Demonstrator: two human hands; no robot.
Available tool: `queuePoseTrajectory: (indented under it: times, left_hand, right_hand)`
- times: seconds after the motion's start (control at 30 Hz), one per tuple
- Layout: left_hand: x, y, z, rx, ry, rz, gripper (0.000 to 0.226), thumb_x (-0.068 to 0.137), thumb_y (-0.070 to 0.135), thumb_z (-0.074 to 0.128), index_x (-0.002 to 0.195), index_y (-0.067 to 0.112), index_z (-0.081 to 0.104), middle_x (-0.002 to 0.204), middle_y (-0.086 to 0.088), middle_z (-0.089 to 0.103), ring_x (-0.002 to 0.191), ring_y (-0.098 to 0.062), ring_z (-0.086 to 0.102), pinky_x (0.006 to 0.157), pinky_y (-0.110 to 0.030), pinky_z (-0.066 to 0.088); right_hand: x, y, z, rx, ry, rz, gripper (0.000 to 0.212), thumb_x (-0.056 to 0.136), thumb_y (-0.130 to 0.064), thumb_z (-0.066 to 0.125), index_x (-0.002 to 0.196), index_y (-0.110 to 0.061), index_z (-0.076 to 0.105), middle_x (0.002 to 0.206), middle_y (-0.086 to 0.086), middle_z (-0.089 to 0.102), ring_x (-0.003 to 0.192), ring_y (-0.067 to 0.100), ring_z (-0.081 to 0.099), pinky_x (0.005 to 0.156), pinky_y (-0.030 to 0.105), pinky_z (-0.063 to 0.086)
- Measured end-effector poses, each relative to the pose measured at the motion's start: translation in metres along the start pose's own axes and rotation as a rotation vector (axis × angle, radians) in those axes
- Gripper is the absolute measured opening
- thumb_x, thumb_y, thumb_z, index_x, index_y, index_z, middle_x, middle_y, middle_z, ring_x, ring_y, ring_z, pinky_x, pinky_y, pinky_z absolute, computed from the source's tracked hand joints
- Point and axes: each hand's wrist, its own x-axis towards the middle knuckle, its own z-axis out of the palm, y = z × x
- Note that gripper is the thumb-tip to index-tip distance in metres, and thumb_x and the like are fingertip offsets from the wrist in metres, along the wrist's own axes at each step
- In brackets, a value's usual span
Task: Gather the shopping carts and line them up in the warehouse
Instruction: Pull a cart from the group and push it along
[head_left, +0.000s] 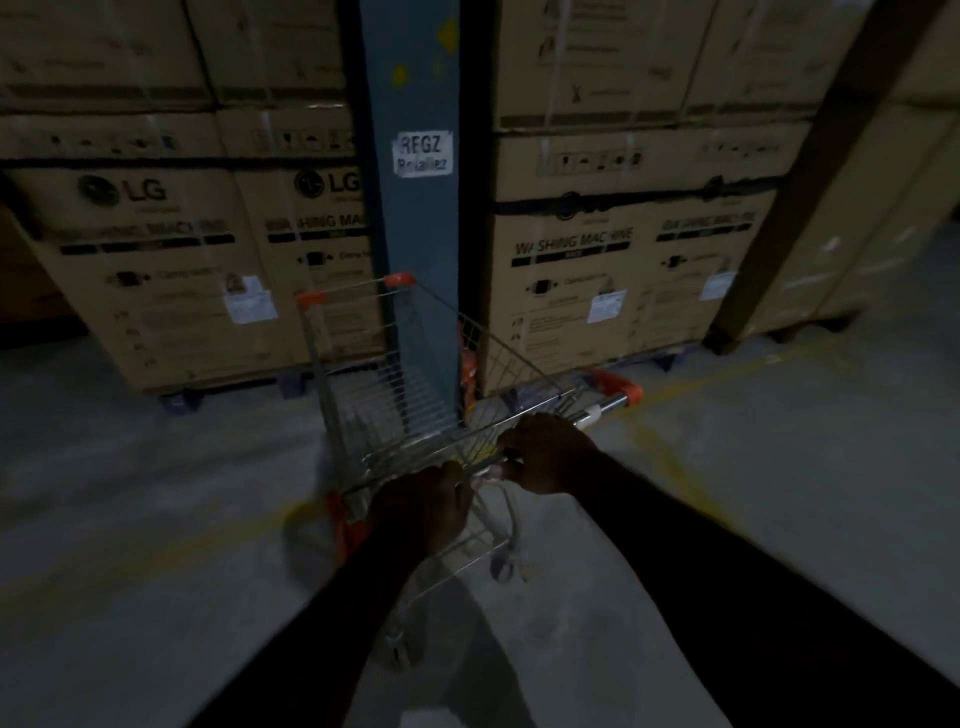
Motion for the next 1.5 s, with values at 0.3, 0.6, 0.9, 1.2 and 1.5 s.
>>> queuePoseTrajectory:
  times: [0.3, 0.6, 0.9, 1.2, 1.5]
  left_hand:
    - [-0.017, -0.079, -0.014, 0.04, 0.14, 0.277, 0.072, 0.087, 0.065, 0.042, 0.145, 0.023, 0.049, 0.15, -0.012, 0.046, 0.14, -0.04, 0.035, 0.109, -0.067, 0.022]
    - [-0.074, -0.127, -0.025, 0.087, 0.095, 0.4, 0.076, 0.086, 0.074, 0.032, 0.14, 0.025, 0.054, 0.15, -0.013, 0.046, 0.14, -0.04, 0.034, 0.108, -0.069, 0.011]
    - [-0.164, -0.114, -0.037, -0.067, 0.004, 0.45, 0.074, 0.085, 0.075, 0.022, 0.142, 0.032, 0.044, 0.147, -0.005, 0.043, 0.135, -0.032, 0.033, 0.11, -0.057, 0.02]
    - [-0.276, -0.102, -0.053, -0.158, -0.062, 0.802, 0.069, 0.078, 0.076, 0.029, 0.111, 0.026, 0.063, 0.123, -0.002, 0.057, 0.119, -0.033, 0.048, 0.105, -0.053, 0.023]
    - [-0.311, -0.055, -0.073, -0.078, -0.282, 1.14, 0.068, 0.086, 0.077, 0.025, 0.121, 0.026, 0.052, 0.134, -0.006, 0.051, 0.129, -0.028, 0.04, 0.113, -0.05, 0.011]
  right_hand:
    - [-0.057, -0.104, 0.005, 0.016, 0.048, 0.345, 0.057, 0.078, -0.061, 0.039, 0.112, -0.024, 0.065, 0.104, 0.014, 0.062, 0.105, 0.038, 0.059, 0.089, 0.042, 0.047]
    - [-0.127, -0.218, 0.035, -0.085, 0.068, 0.505, 0.067, 0.089, -0.057, 0.057, 0.146, -0.026, 0.041, 0.132, 0.009, 0.052, 0.12, 0.034, 0.048, 0.098, 0.043, 0.037]
    - [-0.228, -0.319, 0.055, -0.27, 0.054, 0.672, 0.087, 0.087, -0.058, 0.057, 0.154, -0.015, 0.022, 0.14, 0.013, 0.045, 0.124, 0.036, 0.042, 0.102, 0.049, 0.031]
    - [-0.332, -0.422, 0.08, 0.1, 0.105, 0.984, 0.046, 0.097, -0.052, 0.042, 0.134, -0.024, 0.045, 0.126, 0.011, 0.057, 0.112, 0.035, 0.053, 0.091, 0.045, 0.047]
    - [-0.392, -0.504, 0.101, 0.049, 0.152, 1.295, 0.052, 0.103, -0.038, 0.038, 0.152, -0.029, 0.023, 0.165, -0.001, 0.016, 0.152, 0.031, 0.007, 0.116, 0.06, 0.014]
